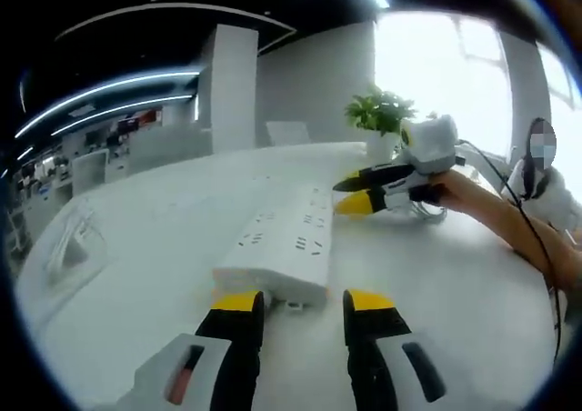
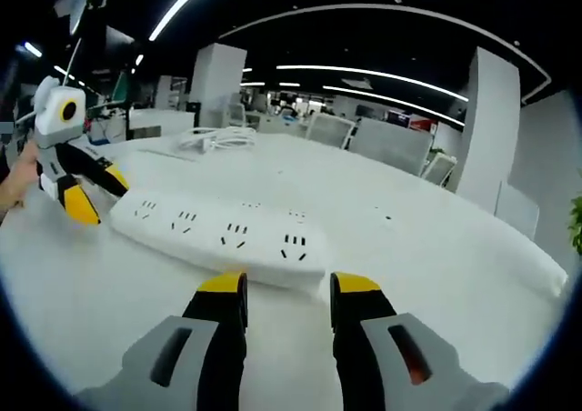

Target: Straighten the power strip on the desk, plug the charger into it

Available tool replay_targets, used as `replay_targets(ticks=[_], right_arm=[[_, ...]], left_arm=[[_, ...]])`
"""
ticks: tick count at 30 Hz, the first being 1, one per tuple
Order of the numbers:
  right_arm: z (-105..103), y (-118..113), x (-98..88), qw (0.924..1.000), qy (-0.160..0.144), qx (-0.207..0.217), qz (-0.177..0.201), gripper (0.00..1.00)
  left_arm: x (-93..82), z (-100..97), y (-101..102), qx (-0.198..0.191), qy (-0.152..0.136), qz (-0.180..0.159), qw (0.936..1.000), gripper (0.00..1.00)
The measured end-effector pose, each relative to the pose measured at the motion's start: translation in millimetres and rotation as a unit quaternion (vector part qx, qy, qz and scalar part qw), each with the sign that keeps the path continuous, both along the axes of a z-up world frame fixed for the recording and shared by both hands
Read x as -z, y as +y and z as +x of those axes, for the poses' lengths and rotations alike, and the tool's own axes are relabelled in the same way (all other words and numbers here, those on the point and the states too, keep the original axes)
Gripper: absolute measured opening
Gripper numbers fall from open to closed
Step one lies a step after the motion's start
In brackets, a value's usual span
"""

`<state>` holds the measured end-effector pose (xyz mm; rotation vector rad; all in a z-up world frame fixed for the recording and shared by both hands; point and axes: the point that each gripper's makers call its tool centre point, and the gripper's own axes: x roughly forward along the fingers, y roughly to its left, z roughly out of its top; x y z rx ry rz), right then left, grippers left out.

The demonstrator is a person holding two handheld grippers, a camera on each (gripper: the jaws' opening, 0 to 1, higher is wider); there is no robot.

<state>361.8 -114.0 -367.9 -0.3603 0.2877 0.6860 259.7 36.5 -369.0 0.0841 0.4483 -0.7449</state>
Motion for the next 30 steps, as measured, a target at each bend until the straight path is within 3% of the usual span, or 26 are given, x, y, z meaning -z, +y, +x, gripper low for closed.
replay_targets(ticks=[13, 30], right_arm=[[-2.6, 2.0, 4.2, 0.9994, 0.012, -0.014, 0.027, 0.38], [-3.8, 4.7, 6.0, 0.9989, 0.023, -0.021, 0.034, 0.39]], left_arm=[[0.9, -8.2, -11.7, 0.024, -0.005, -0.007, 0.9997, 0.36], [6.1, -13.3, -7.8, 0.03, -0.013, 0.005, 0.9994, 0.36]])
